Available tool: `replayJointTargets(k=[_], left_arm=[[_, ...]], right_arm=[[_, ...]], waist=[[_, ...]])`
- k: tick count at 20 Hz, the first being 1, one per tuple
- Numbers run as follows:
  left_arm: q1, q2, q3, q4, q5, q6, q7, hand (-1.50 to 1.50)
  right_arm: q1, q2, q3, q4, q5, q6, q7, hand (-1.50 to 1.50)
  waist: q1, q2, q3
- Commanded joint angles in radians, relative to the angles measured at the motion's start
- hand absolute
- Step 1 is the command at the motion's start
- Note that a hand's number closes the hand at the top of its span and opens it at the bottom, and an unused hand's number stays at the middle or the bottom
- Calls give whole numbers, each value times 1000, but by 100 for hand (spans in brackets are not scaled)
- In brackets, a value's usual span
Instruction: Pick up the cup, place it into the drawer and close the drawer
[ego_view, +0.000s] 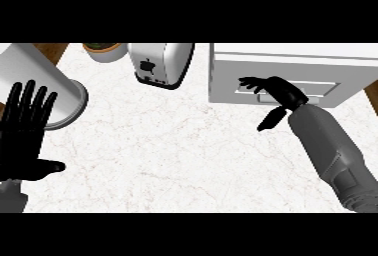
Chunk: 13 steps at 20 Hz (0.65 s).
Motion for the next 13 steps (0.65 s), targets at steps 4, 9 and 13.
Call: replayJointTargets(k=[4, 9, 13], left_arm=[[-36, 1, 13, 46, -20, -29, -9, -150], [-57, -28, -21, 3, -40, 22, 18, -150], [-64, -11, 6, 41, -37, -4, 8, -150]], right_arm=[[-115, -63, -58, 154, -7, -6, 24, -150], [-123, -117, -68, 182, -13, 19, -17, -150], [-138, -88, -61, 193, -6, -13, 2, -150]], waist=[[21, 30, 6], [42, 37, 8], [39, 38, 7]])
